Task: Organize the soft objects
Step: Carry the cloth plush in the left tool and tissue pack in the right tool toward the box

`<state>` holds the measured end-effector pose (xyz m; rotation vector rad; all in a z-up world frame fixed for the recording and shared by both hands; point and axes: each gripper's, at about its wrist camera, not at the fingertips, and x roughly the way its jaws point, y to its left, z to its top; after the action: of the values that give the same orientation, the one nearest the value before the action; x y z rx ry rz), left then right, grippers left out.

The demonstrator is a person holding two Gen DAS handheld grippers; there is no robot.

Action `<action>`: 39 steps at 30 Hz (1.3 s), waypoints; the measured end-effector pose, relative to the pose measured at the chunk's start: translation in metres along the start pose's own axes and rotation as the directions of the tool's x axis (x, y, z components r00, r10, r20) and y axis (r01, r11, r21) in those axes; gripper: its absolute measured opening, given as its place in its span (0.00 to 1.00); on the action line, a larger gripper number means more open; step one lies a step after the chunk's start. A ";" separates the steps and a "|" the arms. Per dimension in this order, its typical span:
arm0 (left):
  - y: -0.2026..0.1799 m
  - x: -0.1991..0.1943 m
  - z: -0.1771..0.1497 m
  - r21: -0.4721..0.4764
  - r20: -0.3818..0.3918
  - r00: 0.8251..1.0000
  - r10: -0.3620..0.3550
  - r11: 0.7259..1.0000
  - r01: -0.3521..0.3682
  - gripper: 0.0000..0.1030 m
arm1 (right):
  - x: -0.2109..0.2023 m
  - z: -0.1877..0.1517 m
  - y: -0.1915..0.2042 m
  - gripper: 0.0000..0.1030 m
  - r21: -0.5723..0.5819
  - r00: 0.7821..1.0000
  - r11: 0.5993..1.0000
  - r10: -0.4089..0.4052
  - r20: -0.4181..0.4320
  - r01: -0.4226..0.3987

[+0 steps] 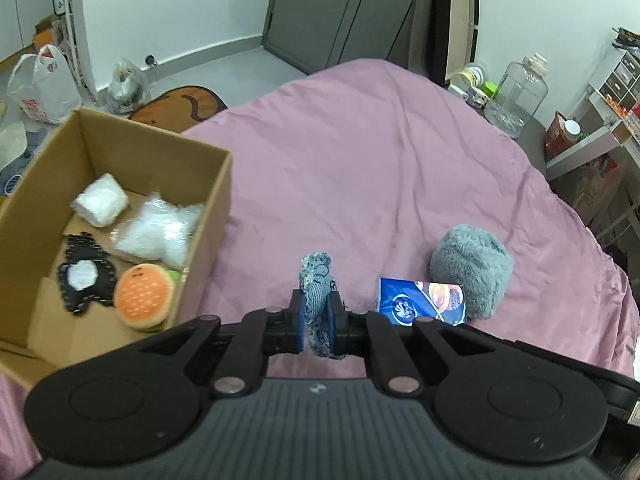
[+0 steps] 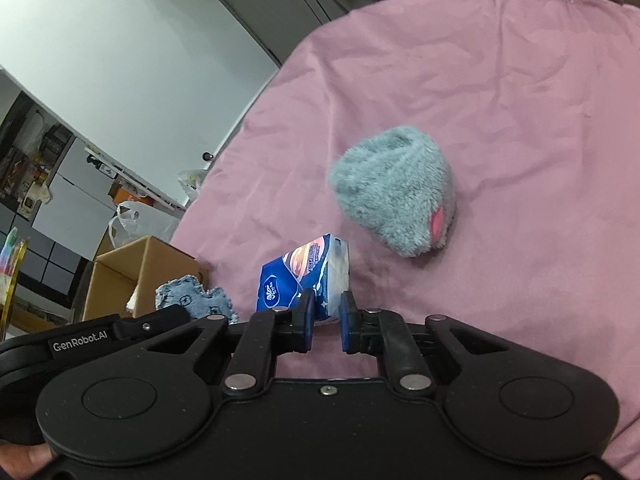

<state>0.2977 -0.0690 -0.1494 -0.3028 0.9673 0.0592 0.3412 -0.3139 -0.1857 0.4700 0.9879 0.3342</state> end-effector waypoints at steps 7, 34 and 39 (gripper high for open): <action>0.009 -0.031 -0.002 -0.016 0.038 0.999 0.010 1.000 -0.010 0.09 | -0.016 -0.003 0.008 0.11 -0.034 1.000 0.999 -0.007 0.029 0.008; 0.083 -0.092 0.007 -0.091 0.120 0.992 0.042 0.995 -0.032 0.09 | -0.013 -0.020 0.059 0.08 -0.115 0.997 0.992 -0.062 -0.037 0.058; 0.101 -0.089 0.008 -0.112 0.114 0.991 0.065 0.992 -0.053 0.09 | 0.003 -0.033 0.055 0.49 -0.119 0.990 0.986 -0.122 -0.068 0.113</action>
<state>0.2347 0.0376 -0.0950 -0.3664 0.8574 0.1824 0.3118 -0.2579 -0.1744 0.2948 1.0587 0.3025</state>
